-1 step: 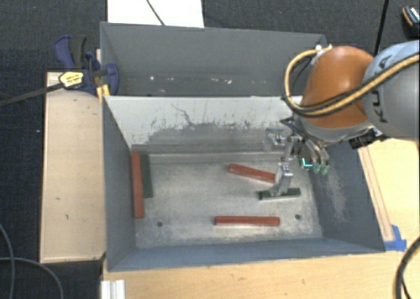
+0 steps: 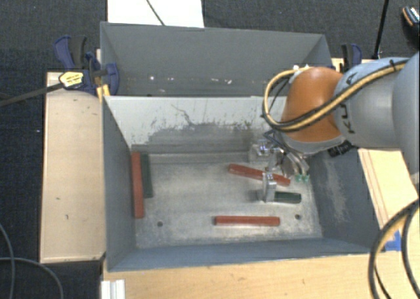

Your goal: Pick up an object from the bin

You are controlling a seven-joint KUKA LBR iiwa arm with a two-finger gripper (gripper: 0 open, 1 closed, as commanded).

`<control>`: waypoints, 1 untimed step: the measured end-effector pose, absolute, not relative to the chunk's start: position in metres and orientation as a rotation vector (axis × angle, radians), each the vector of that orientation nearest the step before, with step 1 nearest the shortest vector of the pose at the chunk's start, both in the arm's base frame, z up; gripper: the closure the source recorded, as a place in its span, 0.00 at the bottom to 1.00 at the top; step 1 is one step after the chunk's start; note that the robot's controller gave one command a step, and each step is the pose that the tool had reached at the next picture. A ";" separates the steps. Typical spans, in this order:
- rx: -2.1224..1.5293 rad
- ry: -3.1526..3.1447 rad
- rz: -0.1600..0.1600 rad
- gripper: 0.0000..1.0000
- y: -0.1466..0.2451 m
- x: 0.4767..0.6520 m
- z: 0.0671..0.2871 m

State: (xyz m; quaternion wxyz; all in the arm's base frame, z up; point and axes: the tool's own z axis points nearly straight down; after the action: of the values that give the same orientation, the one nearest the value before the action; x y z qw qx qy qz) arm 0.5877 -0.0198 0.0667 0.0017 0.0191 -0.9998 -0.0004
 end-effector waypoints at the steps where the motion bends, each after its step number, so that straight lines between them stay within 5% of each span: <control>1: 0.060 -3.150 0.000 1.00 -0.020 0.591 0.074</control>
Offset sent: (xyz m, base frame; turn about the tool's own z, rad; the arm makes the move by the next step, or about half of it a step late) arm 0.0000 0.0000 0.0000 0.0000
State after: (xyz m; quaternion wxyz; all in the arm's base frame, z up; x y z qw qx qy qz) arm 0.5914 -0.0200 0.0738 -0.0045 0.0191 -0.9998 -0.0001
